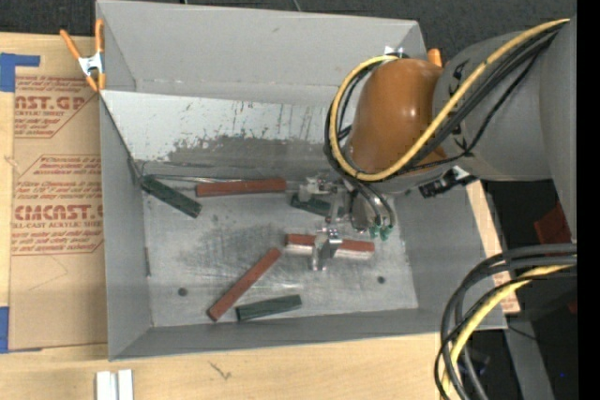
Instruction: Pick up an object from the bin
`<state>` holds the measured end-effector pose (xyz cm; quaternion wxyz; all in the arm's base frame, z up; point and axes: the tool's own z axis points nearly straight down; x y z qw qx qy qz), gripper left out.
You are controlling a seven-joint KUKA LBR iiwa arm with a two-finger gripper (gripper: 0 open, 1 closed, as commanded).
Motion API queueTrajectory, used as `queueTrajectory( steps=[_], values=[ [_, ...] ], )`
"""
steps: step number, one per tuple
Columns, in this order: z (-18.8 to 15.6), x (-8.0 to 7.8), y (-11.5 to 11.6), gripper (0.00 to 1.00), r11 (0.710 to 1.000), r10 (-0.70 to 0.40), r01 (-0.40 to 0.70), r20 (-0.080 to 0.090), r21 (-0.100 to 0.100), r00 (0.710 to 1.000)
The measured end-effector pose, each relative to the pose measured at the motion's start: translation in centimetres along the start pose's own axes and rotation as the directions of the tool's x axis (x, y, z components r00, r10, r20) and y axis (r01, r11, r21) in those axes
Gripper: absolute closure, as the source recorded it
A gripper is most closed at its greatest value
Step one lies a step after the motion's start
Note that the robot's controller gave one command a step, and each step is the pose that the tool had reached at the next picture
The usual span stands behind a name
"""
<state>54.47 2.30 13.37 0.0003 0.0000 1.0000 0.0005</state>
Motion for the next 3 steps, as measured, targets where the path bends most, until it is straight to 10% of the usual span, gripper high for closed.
queueTrajectory(
  steps=[1,2,3],
  values=[
    [6.0,-0.1,-0.1,1.0,1.0,-0.008,0.008,-0.005,-0.001,1.0],
    [6.0,-0.1,-0.1,1.0,1.0,-0.008,0.008,-0.005,-0.001,1.0],
    [-8.3,0.8,-0.1,1.0,1.0,0.028,-0.028,0.001,0.0,1.0]
  ],
)
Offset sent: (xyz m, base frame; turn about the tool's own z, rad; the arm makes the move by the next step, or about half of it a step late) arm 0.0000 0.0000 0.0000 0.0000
